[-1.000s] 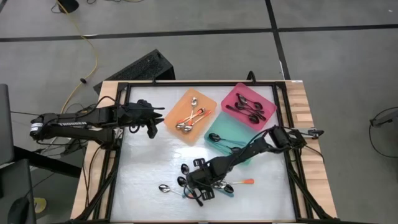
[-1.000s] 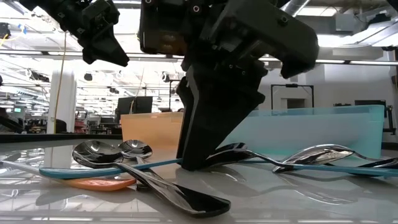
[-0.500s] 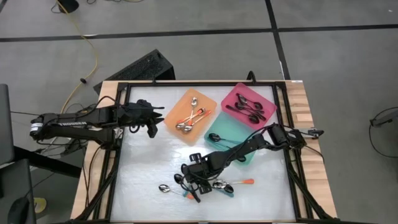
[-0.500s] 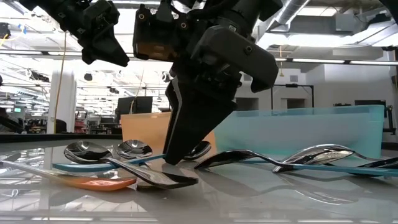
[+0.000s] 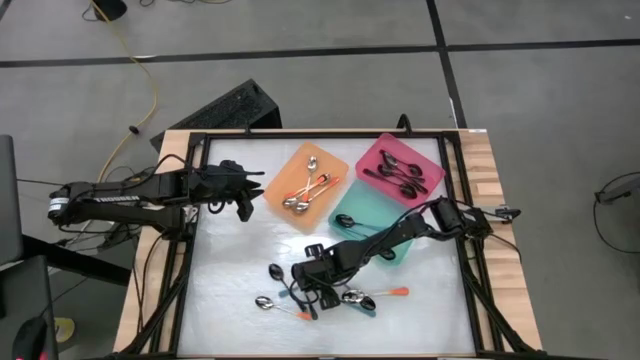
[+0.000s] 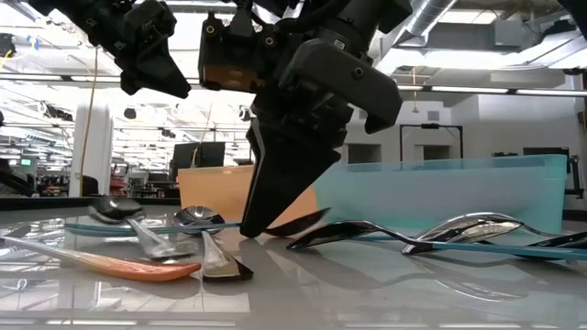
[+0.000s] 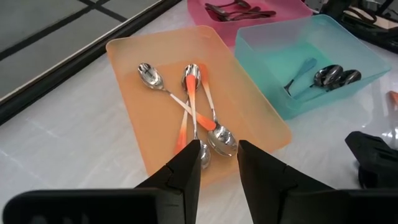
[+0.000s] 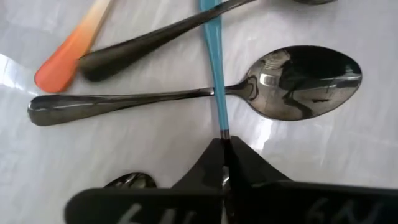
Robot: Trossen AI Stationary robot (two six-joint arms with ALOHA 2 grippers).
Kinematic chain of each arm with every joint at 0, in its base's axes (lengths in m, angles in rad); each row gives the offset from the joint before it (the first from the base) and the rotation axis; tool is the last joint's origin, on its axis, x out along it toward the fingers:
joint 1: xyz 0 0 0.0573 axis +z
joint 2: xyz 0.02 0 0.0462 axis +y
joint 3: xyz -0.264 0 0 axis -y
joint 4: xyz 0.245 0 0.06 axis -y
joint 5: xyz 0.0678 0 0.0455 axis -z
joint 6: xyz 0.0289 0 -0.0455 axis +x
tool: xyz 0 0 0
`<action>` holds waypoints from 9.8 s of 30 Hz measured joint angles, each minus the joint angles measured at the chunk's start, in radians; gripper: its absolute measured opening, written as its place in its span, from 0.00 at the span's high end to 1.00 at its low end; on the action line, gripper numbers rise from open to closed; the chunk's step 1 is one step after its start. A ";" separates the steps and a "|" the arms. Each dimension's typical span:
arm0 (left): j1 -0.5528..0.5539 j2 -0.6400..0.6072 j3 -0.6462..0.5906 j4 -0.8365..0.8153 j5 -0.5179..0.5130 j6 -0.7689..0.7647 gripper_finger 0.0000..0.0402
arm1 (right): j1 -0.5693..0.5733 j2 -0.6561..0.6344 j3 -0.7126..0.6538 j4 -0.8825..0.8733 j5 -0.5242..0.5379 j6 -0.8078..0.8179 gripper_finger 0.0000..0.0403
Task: Sort silverware by color (type)
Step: Put the blue spoon into the blue bin, then put the black spoon into the pink bin
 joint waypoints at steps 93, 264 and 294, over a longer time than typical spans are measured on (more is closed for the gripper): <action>0.000 0.083 0.002 0.035 -0.105 -0.011 0.77 | -0.320 -0.747 -0.950 0.067 0.181 0.642 0.99; -0.447 0.785 0.006 0.528 0.037 -0.167 1.00 | 0.378 -0.851 -0.801 0.421 0.491 1.104 0.76; -0.441 0.424 0.011 1.120 -0.185 0.067 1.00 | 0.055 -0.851 -0.801 1.119 0.614 0.344 0.57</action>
